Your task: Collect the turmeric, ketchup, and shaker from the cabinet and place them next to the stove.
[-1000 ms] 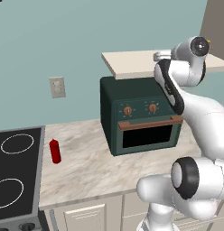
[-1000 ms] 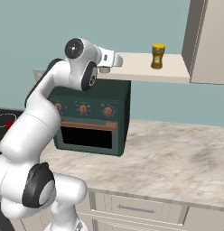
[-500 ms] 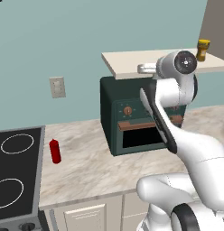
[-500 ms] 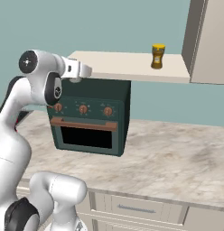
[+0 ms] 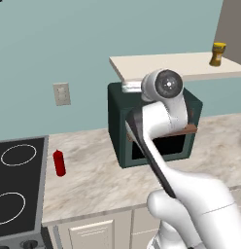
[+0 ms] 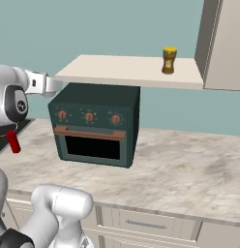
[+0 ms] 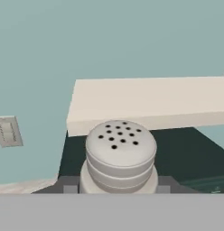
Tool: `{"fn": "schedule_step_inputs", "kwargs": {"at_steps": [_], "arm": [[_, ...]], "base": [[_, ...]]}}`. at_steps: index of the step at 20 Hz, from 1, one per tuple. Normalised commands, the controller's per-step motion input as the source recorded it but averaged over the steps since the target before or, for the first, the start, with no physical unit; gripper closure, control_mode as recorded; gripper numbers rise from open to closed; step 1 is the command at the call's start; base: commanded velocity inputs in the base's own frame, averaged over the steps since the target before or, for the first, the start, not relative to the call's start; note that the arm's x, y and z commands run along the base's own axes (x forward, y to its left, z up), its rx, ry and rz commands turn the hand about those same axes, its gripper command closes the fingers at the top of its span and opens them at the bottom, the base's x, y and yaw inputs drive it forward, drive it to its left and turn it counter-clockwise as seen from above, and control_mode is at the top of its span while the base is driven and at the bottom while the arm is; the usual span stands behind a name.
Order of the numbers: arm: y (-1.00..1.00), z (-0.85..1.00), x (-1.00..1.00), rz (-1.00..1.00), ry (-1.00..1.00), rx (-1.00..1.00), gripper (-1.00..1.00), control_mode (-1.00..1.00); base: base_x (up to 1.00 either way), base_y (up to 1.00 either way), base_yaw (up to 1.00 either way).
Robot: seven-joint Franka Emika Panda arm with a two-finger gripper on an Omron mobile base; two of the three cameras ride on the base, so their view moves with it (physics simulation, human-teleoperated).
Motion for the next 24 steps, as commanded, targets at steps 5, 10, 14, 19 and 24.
{"fn": "schedule_step_inputs", "kwargs": {"at_steps": [5,10,14,19,24], "arm": [[0.84,-0.17,-0.4,0.0,0.04,0.0,1.0,-1.0],[0.81,-0.22,-0.37,0.0,0.04,0.0,1.0,-1.0],[0.89,-0.35,-0.27,0.0,0.03,0.0,1.0,-1.0],[0.58,-0.64,-0.18,-0.01,0.01,0.0,1.0,-1.0],[0.22,-0.77,-0.22,-0.02,0.0,0.01,1.0,-1.0]], "base": [[0.0,0.0,0.0],[0.0,0.0,0.0],[0.0,0.0,0.0],[0.0,0.0,0.0],[0.0,0.0,0.0]]}}
